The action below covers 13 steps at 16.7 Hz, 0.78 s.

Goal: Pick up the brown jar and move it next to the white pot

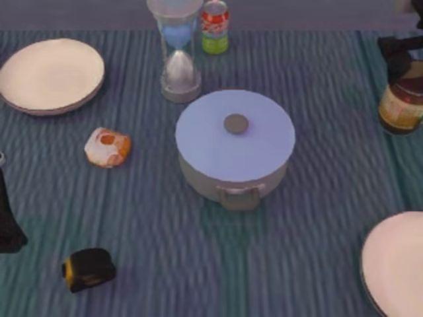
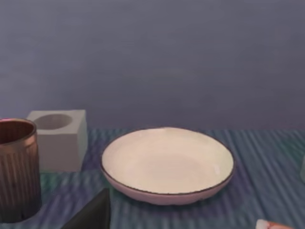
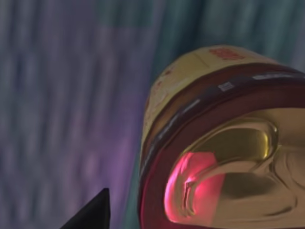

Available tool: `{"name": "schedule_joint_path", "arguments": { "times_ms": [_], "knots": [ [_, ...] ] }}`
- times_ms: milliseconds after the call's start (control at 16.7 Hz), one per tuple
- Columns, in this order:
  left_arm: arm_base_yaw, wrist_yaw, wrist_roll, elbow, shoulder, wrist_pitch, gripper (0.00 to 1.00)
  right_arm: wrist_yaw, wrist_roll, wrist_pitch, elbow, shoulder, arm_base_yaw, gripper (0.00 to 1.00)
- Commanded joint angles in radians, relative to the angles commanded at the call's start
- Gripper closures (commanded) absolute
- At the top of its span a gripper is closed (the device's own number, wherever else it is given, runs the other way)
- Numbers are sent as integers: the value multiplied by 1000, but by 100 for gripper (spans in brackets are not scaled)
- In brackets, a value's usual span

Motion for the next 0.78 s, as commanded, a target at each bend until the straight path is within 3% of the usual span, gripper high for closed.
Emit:
{"name": "schedule_joint_path", "arguments": {
  "times_ms": [360,780],
  "knots": [
    [0,0,0,0,0,0,0,0,0,4,-3,3,-5,0],
    [0,0,0,0,0,0,0,0,2,183,-178,6,3,0]
  ]
}}
